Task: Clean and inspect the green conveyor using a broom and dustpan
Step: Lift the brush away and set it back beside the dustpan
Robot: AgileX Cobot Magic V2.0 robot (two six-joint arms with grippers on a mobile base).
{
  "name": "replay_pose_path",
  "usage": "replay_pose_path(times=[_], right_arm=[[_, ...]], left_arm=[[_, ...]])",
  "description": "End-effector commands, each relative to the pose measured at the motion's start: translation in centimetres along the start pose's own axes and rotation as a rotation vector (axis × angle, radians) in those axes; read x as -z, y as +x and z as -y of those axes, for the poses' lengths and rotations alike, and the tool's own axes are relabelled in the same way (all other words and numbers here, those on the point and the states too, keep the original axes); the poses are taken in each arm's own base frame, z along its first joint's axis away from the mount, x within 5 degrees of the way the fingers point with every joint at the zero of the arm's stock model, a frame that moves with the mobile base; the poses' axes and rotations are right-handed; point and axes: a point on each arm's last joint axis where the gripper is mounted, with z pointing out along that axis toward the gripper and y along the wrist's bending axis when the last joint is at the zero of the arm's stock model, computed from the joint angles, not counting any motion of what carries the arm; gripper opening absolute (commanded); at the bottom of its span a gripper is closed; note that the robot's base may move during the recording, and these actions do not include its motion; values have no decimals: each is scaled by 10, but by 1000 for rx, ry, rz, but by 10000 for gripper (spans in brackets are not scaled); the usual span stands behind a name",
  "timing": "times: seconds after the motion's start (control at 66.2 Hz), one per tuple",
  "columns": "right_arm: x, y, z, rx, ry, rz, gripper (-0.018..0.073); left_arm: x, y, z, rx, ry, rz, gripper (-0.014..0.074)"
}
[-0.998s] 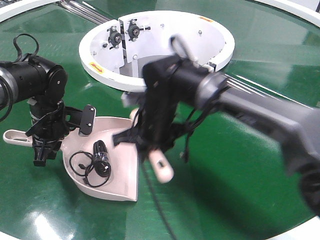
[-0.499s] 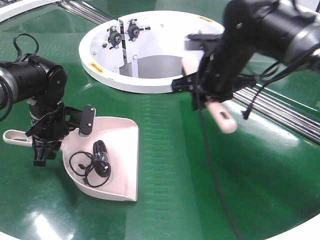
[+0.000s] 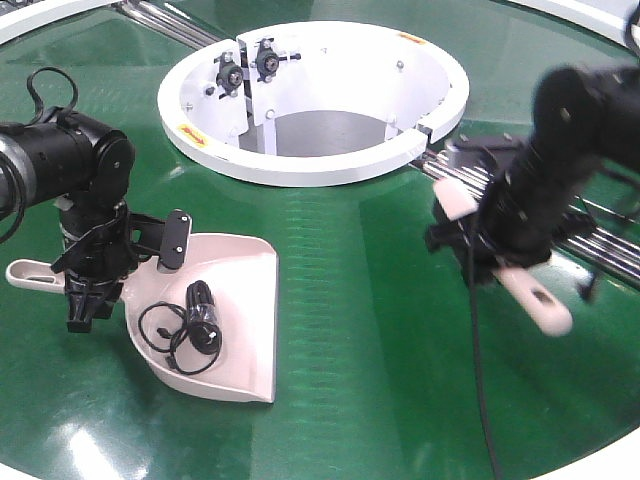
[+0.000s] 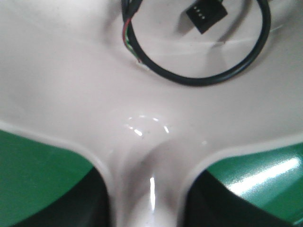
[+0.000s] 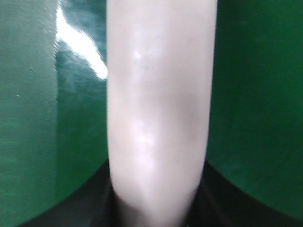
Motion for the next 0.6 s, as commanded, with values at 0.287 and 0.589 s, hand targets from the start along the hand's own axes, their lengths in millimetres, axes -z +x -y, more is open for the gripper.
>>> replay_pose_path(times=[0.287,0.589], right_arm=[[-29,46,20,-39,-17,85,8],[-35,47,20,-31,-16,74,67]], left_arm=[[26,5,1,31,-58,16,-6],[26,5,1,31,-58,16,-6]])
